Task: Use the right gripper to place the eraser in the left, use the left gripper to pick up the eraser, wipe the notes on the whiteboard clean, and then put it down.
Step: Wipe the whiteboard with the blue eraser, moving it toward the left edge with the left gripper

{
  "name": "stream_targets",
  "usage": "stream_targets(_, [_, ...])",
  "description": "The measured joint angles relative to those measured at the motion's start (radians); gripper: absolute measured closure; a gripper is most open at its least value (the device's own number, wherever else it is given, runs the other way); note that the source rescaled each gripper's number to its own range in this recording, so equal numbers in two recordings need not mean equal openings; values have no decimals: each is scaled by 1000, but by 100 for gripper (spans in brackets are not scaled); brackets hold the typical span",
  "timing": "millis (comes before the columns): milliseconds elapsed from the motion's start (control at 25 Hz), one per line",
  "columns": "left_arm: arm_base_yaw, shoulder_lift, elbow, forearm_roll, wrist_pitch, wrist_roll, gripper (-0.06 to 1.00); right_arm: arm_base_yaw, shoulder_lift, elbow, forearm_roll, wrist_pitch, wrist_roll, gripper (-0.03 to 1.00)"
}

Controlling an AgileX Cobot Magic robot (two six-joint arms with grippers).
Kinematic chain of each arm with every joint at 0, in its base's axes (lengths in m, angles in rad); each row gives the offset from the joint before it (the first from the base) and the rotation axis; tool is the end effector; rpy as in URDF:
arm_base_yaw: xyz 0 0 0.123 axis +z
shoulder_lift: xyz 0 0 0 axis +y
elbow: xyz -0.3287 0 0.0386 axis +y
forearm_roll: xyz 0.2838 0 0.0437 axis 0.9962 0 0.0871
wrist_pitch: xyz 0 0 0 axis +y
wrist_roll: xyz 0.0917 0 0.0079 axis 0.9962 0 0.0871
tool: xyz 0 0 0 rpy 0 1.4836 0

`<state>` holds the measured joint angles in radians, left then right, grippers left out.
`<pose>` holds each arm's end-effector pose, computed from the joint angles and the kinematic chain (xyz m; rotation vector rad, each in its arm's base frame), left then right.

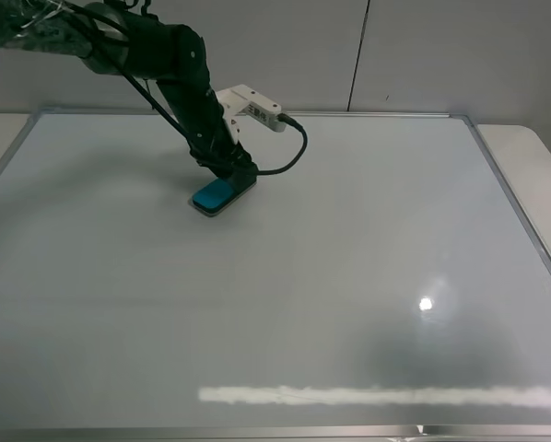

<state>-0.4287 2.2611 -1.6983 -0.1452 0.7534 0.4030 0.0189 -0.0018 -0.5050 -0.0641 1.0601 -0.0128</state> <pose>0.4814 -0.2300 0.1512 1.0152 2.6063 -0.1708 -0.0197 -0.0055 0.2956 -0.0291 2.0358 -0.0728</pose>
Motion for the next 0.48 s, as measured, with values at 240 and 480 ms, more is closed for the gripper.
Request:
stream_targets(240, [48,-94,11,103,70,-193,94,0,0,0,0,0,0,-3])
stream_targets(480, [78,-192,153,174,42,-389,94,0,0,0,0,0,0,-3])
